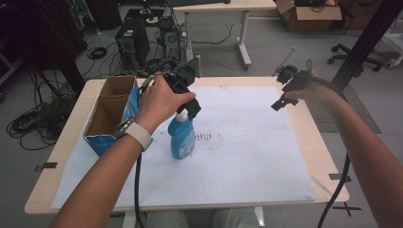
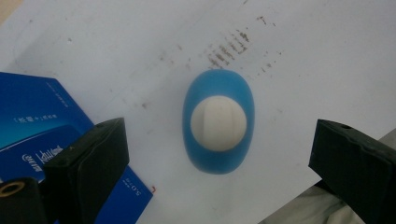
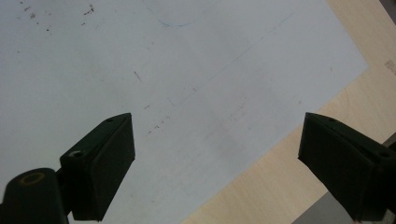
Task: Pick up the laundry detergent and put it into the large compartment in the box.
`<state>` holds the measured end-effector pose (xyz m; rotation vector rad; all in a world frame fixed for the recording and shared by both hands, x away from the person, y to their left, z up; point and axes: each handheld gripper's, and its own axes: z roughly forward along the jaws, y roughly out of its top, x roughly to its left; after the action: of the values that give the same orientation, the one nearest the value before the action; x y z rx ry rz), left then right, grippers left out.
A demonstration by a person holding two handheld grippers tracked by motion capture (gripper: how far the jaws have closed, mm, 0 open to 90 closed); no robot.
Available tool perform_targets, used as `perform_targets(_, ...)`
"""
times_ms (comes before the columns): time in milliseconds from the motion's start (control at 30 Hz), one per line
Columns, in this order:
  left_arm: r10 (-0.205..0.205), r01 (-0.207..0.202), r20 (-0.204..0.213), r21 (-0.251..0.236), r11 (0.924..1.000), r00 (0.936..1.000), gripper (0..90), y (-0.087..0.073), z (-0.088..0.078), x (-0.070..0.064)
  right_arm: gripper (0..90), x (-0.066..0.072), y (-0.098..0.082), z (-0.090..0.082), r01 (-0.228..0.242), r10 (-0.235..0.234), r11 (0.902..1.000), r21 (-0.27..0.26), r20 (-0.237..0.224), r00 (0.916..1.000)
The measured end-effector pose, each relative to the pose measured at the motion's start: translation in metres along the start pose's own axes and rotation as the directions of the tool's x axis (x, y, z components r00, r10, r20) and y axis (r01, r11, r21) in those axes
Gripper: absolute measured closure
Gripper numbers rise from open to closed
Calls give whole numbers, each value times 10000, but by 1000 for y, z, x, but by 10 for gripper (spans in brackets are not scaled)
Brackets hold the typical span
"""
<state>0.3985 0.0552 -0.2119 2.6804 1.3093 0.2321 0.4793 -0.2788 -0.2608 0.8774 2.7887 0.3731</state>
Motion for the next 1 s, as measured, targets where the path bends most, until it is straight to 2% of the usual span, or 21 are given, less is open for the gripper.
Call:
perform_targets(567,-159,157,150,117,9998,9998,50,-6,36,3,107,1,3,5,11,-11,10000,16,-41,10000)
perform_targets(1000,-159,155,156,219,9996,9998,58,-7,58,-1,107,2,5,9,59,-58,10000,54,-79,10000)
